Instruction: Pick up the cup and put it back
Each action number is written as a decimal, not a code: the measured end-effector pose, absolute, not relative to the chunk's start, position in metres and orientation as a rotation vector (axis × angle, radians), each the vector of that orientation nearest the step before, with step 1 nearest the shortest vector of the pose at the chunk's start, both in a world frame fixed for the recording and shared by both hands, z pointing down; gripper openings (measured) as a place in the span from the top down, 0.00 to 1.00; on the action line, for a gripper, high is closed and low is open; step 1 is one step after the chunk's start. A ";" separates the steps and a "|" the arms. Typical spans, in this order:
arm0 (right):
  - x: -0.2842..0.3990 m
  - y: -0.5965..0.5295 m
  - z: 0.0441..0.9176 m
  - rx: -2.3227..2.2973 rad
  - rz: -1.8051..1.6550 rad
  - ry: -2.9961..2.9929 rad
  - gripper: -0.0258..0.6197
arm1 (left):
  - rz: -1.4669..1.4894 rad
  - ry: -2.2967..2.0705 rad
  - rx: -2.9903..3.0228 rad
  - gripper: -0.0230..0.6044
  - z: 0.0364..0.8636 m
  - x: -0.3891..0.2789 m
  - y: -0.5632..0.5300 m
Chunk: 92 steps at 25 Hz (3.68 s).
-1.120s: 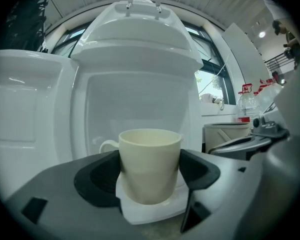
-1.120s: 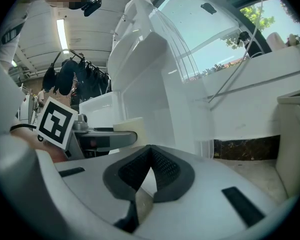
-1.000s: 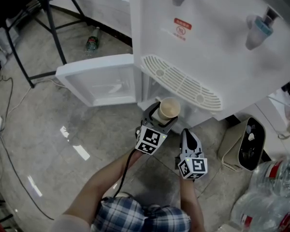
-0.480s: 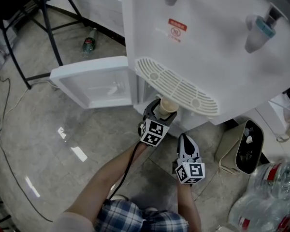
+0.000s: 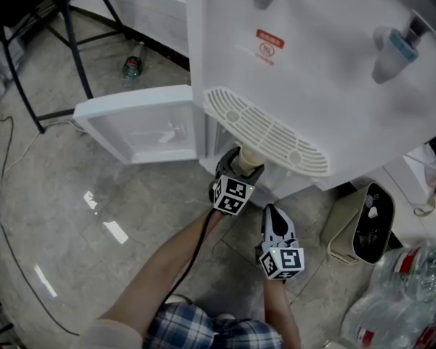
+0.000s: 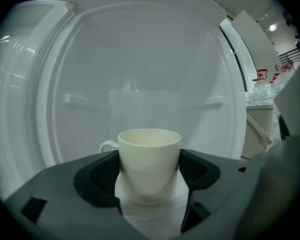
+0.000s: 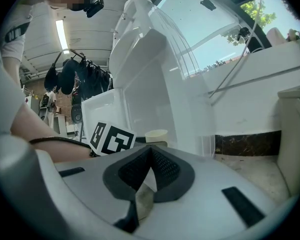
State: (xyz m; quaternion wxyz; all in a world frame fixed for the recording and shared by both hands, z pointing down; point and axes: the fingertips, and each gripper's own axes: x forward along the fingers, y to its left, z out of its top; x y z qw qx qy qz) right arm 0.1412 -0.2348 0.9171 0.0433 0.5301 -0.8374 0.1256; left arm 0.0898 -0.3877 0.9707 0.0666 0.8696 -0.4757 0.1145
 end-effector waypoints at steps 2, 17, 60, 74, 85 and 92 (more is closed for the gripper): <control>0.142 -0.235 0.916 1.623 0.380 -2.561 0.93 | 0.348 -1.426 2.627 0.37 0.972 0.090 -0.387; 0.136 -0.233 0.912 1.605 0.360 -2.564 0.93 | 0.350 -1.381 2.667 0.36 0.971 0.085 -0.374; 0.141 -0.201 0.816 1.631 0.362 -2.490 0.93 | 0.177 -1.247 2.731 0.92 0.780 -0.011 -0.265; 0.137 -0.169 0.548 1.675 0.409 -2.436 0.93 | 0.200 -1.273 2.692 0.92 0.506 -0.045 -0.228; 0.168 -0.161 0.285 1.783 0.303 -2.439 0.93 | 0.173 -1.311 2.731 0.92 0.252 -0.045 -0.214; 0.195 -0.162 0.151 1.878 0.166 -2.465 0.93 | 0.151 -1.341 2.810 0.92 0.129 -0.037 -0.211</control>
